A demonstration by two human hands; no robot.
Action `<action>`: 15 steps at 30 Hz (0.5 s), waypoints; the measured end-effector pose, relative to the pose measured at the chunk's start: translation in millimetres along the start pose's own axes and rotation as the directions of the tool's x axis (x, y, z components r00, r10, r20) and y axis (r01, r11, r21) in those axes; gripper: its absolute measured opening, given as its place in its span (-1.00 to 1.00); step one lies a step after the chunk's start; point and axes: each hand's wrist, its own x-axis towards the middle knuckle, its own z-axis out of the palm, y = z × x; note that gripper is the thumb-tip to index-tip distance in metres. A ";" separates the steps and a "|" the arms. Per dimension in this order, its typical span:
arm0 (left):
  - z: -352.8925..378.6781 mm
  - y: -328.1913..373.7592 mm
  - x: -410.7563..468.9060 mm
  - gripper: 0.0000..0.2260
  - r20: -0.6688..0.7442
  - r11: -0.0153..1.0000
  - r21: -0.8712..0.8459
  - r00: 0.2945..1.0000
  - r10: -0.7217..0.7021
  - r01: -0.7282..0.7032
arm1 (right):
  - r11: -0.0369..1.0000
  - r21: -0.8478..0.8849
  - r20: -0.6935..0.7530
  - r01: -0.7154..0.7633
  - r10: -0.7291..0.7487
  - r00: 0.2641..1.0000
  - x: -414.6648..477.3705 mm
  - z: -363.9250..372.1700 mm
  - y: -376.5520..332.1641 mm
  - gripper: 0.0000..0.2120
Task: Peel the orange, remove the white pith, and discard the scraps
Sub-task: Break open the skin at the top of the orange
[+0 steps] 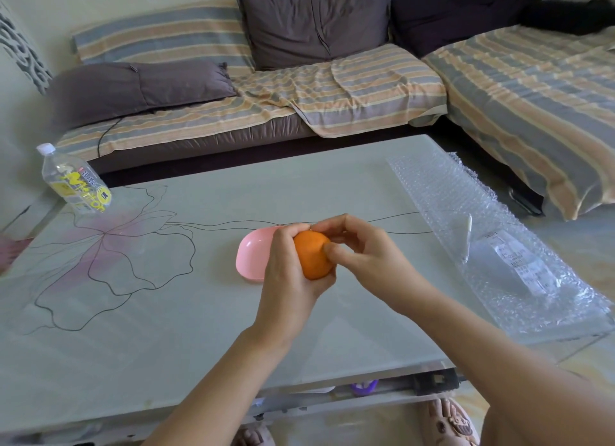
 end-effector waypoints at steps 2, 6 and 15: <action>-1.6 0.4 2.8 -0.41 -0.004 0.998 0.052 0.999 0.047 -0.046 | 0.998 0.005 0.037 -0.064 0.064 0.997 -0.4 -4.7 -3.6 -0.79; 2.0 -4.3 5.1 -0.40 0.084 0.994 0.051 0.992 0.091 -0.096 | 0.992 -0.064 -0.025 -0.111 0.109 0.994 0.3 -5.8 -5.7 -0.78; 1.4 -9.3 4.7 -0.35 0.093 0.991 0.014 0.987 0.132 -0.134 | 0.981 -0.191 -0.061 -0.013 0.001 0.998 3.8 2.0 -4.4 -0.87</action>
